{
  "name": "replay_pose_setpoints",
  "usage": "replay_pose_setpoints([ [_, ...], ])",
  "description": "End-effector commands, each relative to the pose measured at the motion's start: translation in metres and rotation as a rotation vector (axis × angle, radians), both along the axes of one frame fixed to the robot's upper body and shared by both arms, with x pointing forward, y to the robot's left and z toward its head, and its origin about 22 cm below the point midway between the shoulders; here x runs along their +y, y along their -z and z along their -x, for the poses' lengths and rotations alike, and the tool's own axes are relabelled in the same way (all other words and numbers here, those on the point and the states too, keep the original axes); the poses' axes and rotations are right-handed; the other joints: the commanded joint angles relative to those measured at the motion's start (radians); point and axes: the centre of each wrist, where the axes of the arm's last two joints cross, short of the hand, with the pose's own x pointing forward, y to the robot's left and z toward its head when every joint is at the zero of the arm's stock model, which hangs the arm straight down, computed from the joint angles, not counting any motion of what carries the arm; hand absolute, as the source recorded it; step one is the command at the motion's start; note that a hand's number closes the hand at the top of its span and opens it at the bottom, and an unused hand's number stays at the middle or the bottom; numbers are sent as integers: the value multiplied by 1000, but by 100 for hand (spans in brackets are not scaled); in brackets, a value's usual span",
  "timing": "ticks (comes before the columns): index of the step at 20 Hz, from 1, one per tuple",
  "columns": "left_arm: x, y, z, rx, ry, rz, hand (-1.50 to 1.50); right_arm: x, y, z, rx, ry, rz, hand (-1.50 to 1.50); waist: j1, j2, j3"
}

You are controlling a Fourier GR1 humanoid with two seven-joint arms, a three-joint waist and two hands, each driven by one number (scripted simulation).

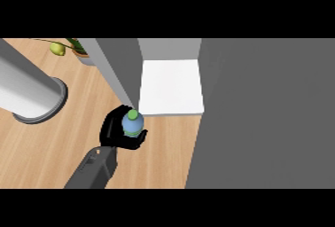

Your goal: Pick up the bottled water, place it into the cabinet and close the cabinet

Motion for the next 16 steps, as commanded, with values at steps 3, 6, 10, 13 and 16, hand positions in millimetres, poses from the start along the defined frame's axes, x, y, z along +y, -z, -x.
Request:
replay_pose_setpoints([
  [3,-34,-35,-27,17,50,26,150,-26,6,6,-13,-28,-110,-150,-5,-2,2],
  [6,-50,-49,-30,12,32,62,150,-32,1,9,-27,-36,-108,-150,-19,-5,1],
  [10,-69,-61,-30,16,20,43,150,-40,4,8,-24,-14,-101,-150,-30,-4,1],
  [13,-77,-74,-36,-1,25,19,150,-45,7,4,-14,-39,-109,-150,-35,-5,1],
  [16,-85,-82,-37,-12,37,11,150,-52,14,0,-22,-18,-99,-150,-30,-5,2],
])
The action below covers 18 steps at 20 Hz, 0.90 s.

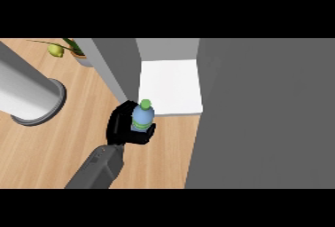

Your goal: Pick up the bottled water, place it into the cabinet and close the cabinet

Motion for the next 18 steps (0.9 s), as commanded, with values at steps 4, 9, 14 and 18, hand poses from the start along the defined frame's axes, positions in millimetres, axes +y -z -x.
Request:
replay_pose_setpoints([
  [4,-79,-84,-47,-112,141,-10,150,-17,-2,6,-13,-59,-111,-150,-33,2,-2],
  [9,-106,-119,-69,-106,87,-64,150,-47,-9,4,-40,-66,-102,-150,-39,9,-3],
  [14,-114,-134,-90,-67,28,-165,150,-64,-7,8,-33,-78,-116,-150,-43,13,-3],
  [18,-103,-123,-99,-56,-13,-205,150,-72,-5,6,-33,-98,-106,-150,-54,25,-3],
])
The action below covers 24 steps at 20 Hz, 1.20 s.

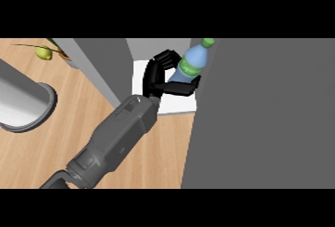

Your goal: Pick up the bottled water, place it into the cabinet and close the cabinet

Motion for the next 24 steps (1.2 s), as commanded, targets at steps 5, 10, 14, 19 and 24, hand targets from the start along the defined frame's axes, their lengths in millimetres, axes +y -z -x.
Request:
replay_pose_setpoints([
  [5,6,7,-10,45,-99,-72,150,2,-7,-1,-22,-48,-9,-150,-18,12,-1],
  [10,25,25,-13,78,-167,-108,150,-9,-5,-2,-16,-61,-26,-150,-31,20,-1],
  [14,32,29,-15,83,-194,-149,150,-14,-11,-9,-19,-58,-21,-150,-36,28,-2],
  [19,37,31,-17,81,-220,-132,150,-16,-9,-9,-17,-61,-16,-150,-37,29,-2],
  [24,42,29,-21,92,-279,-14,150,-13,-8,-6,-30,-71,-37,-150,-47,33,-3],
])
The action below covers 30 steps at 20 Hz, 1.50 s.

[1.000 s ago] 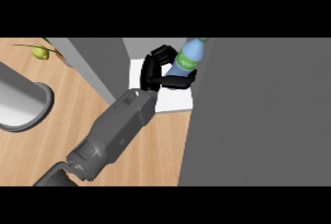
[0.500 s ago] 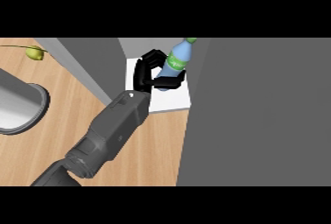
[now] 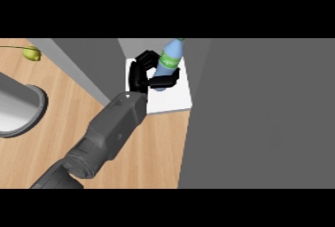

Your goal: Pick up the bottled water, place it into the cabinet and close the cabinet

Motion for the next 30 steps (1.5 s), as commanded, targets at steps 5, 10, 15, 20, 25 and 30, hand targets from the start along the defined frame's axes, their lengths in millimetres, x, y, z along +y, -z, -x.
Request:
replay_pose_setpoints([
  [5,7,-1,-4,-20,-27,96,150,-5,-2,-3,-20,2,12,-150,4,7,-1],
  [10,10,-6,-8,-27,-29,49,150,-10,5,-2,-15,14,8,-150,-14,13,1],
  [15,8,-8,-9,-35,-28,26,-150,-6,0,-8,-16,-15,11,-150,-16,17,0],
  [20,7,-13,-12,-48,-62,20,-150,-7,5,-5,-20,-15,-4,-150,-23,14,0],
  [25,13,-23,-19,-60,-74,30,-150,-9,4,-6,-32,-31,-2,-150,-32,20,0],
  [30,8,-17,-15,-81,-56,-57,-150,-6,7,-3,-11,-62,19,-150,-34,14,1],
])
